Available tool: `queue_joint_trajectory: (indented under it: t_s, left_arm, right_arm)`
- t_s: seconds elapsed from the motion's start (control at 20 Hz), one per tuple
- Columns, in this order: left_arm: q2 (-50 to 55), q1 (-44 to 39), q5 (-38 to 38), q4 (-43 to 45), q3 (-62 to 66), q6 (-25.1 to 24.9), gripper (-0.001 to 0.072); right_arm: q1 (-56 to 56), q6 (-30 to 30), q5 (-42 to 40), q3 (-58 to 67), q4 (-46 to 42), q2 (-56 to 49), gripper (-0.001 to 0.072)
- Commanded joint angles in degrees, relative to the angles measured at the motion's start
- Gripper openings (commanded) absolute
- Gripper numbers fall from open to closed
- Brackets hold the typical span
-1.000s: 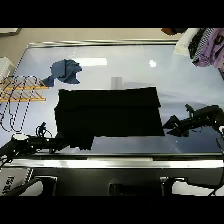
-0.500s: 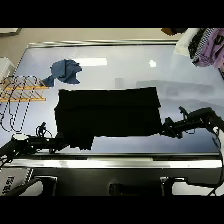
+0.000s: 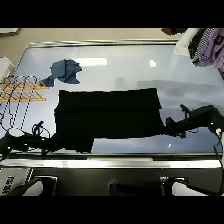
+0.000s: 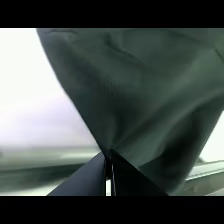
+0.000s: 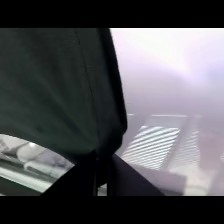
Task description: Fold the clothes and pants, and hang the long-sleeved shirts on hangers.
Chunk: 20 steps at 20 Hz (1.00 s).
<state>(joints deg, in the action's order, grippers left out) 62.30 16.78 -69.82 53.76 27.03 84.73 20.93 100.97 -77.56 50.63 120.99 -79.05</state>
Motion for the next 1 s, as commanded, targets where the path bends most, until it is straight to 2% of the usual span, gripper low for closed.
queue_joint_trajectory:
  t_s: [0.0, 0.2, 0.3, 0.4, 0.6, 0.85, 0.95]
  left_arm:
    - [-8.41, 0.04, -9.33, 11.69, 2.27, 15.56, 0.0019]
    - [-19.32, -0.07, -14.95, 11.63, 3.61, 19.19, 0.0018]
    - [-20.28, -0.09, -15.34, 10.01, 5.81, 19.37, 0.0018]
    - [-18.03, -0.07, -12.9, 9.07, 8.98, 18.16, 0.0018]
    - [-6.47, -0.09, -8.81, 8.31, 17.38, 14.99, 0.0018]
    - [11.06, -2.21, -6.6, 6.25, 31.91, 11.21, 0.0018]
    - [17.94, -3.93, -6.62, 6.27, 38.23, 11.17, 0.0018]
  right_arm:
    - [-0.07, -5.16, -5.97, 0.0, -4.96, 7.37, 0.0028]
    - [-0.07, -10.23, -8.98, 0.0, -6.16, 16.15, 0.0027]
    - [-0.07, -12.13, -8.96, 0.0, -4.0, 17.77, 0.0028]
    - [-0.17, -10.12, -5.25, 0.02, 0.98, 17.14, 0.0028]
    - [-0.17, -4.17, 4.15, 0.52, 7.87, 12.26, 0.0028]
    - [-0.5, -3.87, 10.34, 5.57, 9.7, 4.04, 0.0028]
    - [-2.43, -3.85, 13.14, 9.01, 8.81, 0.98, 0.0028]
